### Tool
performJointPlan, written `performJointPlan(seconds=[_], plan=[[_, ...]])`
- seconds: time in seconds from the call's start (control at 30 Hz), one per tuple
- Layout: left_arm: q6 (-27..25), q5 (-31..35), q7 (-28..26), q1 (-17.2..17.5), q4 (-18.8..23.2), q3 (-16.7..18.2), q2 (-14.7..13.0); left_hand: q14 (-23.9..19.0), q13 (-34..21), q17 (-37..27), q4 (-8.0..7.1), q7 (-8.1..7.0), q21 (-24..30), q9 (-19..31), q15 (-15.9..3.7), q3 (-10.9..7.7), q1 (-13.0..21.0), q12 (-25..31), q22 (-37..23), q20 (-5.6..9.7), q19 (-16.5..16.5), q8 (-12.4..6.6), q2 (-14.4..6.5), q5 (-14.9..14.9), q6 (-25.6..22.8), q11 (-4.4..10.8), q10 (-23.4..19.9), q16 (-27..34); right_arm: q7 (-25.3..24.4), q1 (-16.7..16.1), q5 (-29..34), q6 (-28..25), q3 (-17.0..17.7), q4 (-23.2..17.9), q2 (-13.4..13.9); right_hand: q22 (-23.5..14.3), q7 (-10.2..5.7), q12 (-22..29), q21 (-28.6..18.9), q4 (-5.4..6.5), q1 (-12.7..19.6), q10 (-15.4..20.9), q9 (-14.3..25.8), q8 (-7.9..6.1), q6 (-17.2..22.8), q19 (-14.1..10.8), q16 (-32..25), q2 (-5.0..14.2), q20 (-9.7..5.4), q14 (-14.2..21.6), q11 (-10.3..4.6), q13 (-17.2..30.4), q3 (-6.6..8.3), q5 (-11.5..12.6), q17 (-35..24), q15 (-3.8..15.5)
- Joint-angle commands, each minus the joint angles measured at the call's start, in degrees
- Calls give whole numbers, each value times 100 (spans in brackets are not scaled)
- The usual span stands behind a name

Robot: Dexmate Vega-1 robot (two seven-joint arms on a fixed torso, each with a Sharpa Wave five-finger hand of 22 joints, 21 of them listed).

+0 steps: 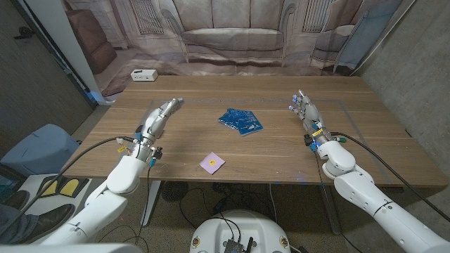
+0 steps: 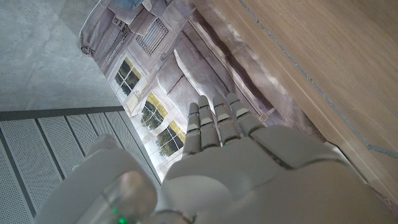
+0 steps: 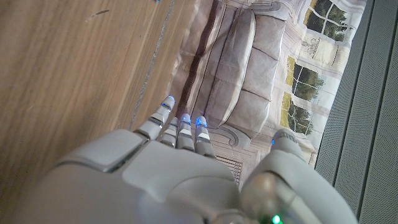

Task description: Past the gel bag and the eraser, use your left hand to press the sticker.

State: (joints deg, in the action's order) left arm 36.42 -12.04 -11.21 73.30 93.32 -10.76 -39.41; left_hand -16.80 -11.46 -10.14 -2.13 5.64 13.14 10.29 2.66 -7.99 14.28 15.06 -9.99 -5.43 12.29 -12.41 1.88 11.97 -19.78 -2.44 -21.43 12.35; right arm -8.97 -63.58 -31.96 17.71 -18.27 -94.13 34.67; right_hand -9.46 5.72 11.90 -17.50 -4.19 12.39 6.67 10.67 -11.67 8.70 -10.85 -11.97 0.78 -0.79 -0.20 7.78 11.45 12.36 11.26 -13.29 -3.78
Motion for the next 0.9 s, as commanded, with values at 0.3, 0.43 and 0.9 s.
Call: performJointPlan(seconds=[0.3, 0.43, 0.9], plan=[[2, 748, -378, 400, 232, 169, 92, -58, -8, -16, 60, -27, -18, 7, 3, 3, 56, -7, -18, -51, 102, 28, 18, 2, -75, 12, -65, -49, -214, -50, 107, -100, 19, -138, -38, -28, -56, -30, 81, -63, 58, -71, 7, -41, 175, -28, 8, 86, 2, -43, -4, 6, 11, -9, 23, -33], [38, 870, -439, 461, 224, 146, 135, -70, -9, -16, 63, -28, -18, 7, -5, 6, 58, -10, -19, -50, 119, 24, 20, 2, -100, 1, -70, -50, -237, -55, 120, -101, 9, -149, -58, -28, -79, -27, 91, -68, 60, -64, 8, -44, 194, -32, 11, 87, 0, -48, -4, 5, 10, -12, 27, -39], [305, 1286, -613, 664, 251, 130, 261, -75, -10, -18, 76, -38, -35, 9, 3, 21, 68, -35, -20, -73, 148, 33, 30, 5, -146, -13, -68, -72, -377, -154, 219, -96, 2, -274, -86, -29, -80, -28, 132, -73, 39, -72, 11, -20, 168, -17, 17, 72, 13, -70, -4, 2, -12, -24, 32, -40]])
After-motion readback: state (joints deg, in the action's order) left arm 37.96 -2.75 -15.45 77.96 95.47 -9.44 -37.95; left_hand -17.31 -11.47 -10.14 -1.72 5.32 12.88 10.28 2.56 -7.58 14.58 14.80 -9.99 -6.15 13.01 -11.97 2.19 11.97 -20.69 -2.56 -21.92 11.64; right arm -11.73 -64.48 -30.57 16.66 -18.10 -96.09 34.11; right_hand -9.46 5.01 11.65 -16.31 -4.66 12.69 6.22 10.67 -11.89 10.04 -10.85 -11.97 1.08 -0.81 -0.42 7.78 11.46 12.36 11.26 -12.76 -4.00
